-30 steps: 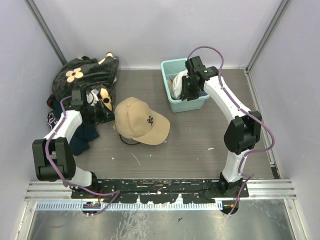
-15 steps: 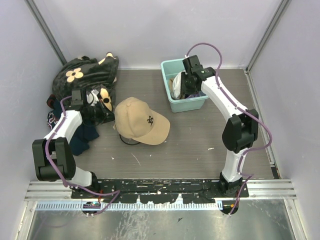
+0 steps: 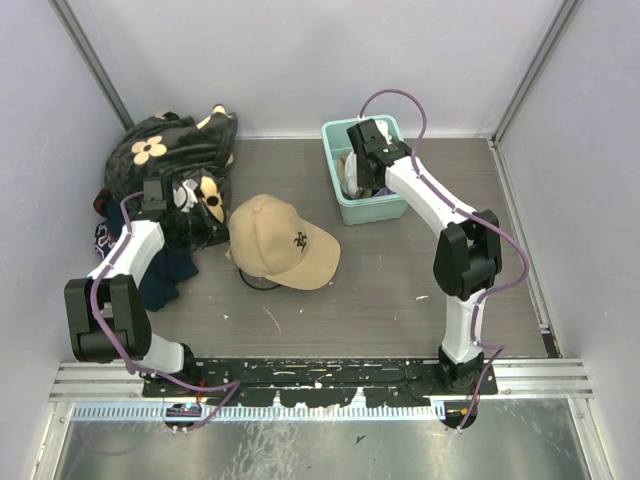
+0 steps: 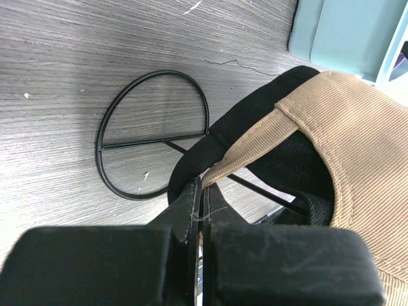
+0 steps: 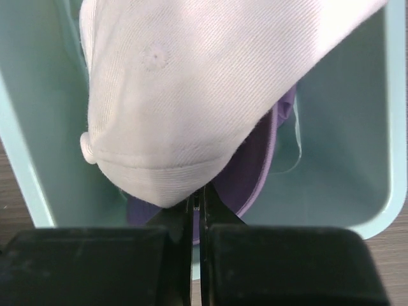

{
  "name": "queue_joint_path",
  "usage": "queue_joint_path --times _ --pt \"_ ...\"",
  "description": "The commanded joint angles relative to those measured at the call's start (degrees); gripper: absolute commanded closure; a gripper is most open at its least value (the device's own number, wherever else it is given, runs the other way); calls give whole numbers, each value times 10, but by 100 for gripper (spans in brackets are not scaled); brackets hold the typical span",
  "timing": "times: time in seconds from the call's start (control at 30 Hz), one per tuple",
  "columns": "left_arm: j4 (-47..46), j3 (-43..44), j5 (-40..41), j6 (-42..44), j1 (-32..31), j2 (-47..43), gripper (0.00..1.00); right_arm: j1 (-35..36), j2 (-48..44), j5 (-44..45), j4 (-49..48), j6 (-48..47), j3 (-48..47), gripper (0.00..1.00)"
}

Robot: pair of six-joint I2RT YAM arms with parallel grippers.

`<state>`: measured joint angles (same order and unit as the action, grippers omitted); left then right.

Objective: Stack the hats

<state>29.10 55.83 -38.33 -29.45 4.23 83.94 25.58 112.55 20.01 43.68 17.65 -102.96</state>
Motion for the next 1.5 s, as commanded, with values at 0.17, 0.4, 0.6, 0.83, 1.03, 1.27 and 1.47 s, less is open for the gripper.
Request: queue_joint_path --times 0.17,0.4,0.6,0.83,1.03,1.27,1.47 --pt "-8 -38 17 1 3 -1 99 -3 -48 42 -24 -28 -48 99" --pt "5 -36 25 -6 3 9 99 -3 -65 45 39 -47 -165 99" --pt "17 -34 31 -15 1 -1 99 9 -48 118 95 -117 -245 99" --pt "23 -30 30 -20 0 -13 99 65 -66 201 89 -150 -184 99" --pt "28 -27 27 -25 0 -26 96 77 -68 264 118 -166 -217 99" --pt "31 -23 20 -30 0 -43 84 96 -94 333 118 -155 -158 99" --pt "47 -8 25 -35 0 -73 59 97 -153 314 54 -161 -130 99"
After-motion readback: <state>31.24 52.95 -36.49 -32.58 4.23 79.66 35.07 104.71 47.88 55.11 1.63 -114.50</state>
